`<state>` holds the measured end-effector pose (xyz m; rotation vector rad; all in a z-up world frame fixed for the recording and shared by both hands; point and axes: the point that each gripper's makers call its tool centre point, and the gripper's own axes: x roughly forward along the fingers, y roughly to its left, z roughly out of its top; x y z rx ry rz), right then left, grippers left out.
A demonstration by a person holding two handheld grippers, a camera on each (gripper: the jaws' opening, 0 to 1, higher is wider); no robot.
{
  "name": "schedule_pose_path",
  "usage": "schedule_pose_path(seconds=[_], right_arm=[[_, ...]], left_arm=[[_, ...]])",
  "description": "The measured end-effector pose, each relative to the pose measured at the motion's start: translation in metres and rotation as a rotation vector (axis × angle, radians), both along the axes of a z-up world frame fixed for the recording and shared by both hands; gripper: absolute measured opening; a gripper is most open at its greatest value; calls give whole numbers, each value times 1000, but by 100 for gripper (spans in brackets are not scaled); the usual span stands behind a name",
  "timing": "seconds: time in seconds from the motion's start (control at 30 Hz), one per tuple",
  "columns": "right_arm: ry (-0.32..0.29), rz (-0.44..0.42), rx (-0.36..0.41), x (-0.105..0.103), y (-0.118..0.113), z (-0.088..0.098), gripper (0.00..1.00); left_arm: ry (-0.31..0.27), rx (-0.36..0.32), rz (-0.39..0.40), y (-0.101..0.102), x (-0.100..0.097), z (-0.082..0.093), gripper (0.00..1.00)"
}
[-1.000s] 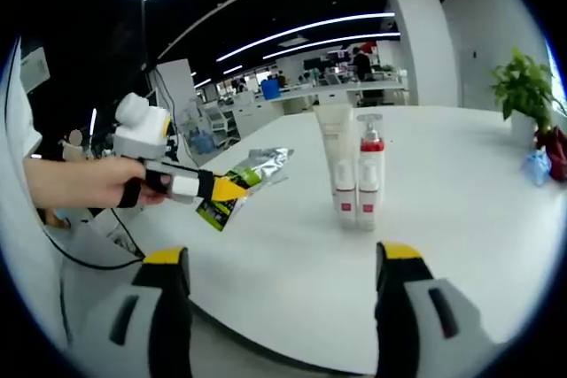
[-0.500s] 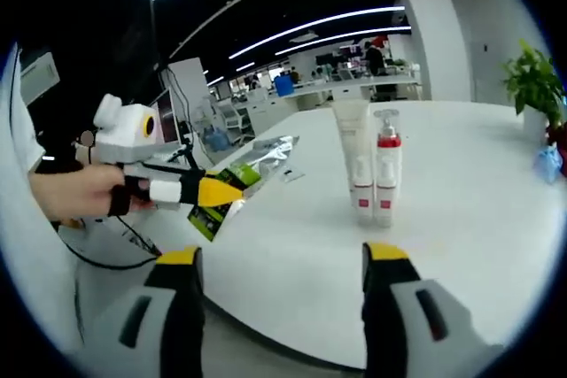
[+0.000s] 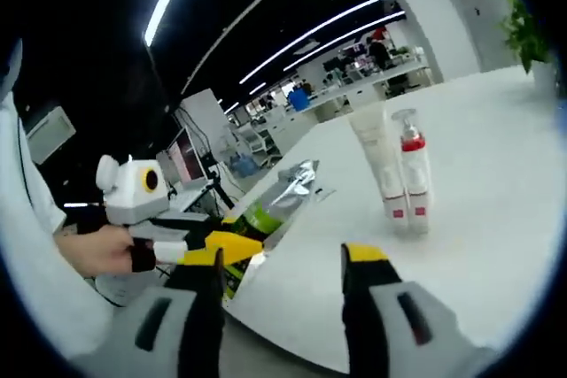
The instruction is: Arrange the skincare products in the storage area until every visible bottle or jar stands upright without overlapping.
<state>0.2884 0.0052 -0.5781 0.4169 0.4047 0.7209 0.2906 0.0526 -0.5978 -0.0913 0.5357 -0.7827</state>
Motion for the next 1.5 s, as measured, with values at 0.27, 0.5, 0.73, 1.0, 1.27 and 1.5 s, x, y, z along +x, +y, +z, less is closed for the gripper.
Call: schedule_pose_path(seconds=[0.27, 0.5, 0.73, 1.0, 1.27, 1.5], right_arm=[[16, -46, 139, 24, 10, 14, 38], [50, -68, 182, 25, 9, 13, 19], [104, -83, 312, 25, 6, 22, 11], [100, -32, 326, 18, 11, 29, 1], [118, -27, 344, 15, 9, 27, 1], [89, 56, 361, 7, 11, 41, 1]], left_arm=[[-12, -23, -37, -6, -11, 9, 14], [-6, -39, -42, -6, -13, 11, 14], [-2, -61, -51, -8, -14, 12, 18], [-14, -52, -109, -14, -16, 7, 45], [-35, -32, -141, -12, -17, 8, 46], [-5, -44, -153, 3, -12, 9, 62]])
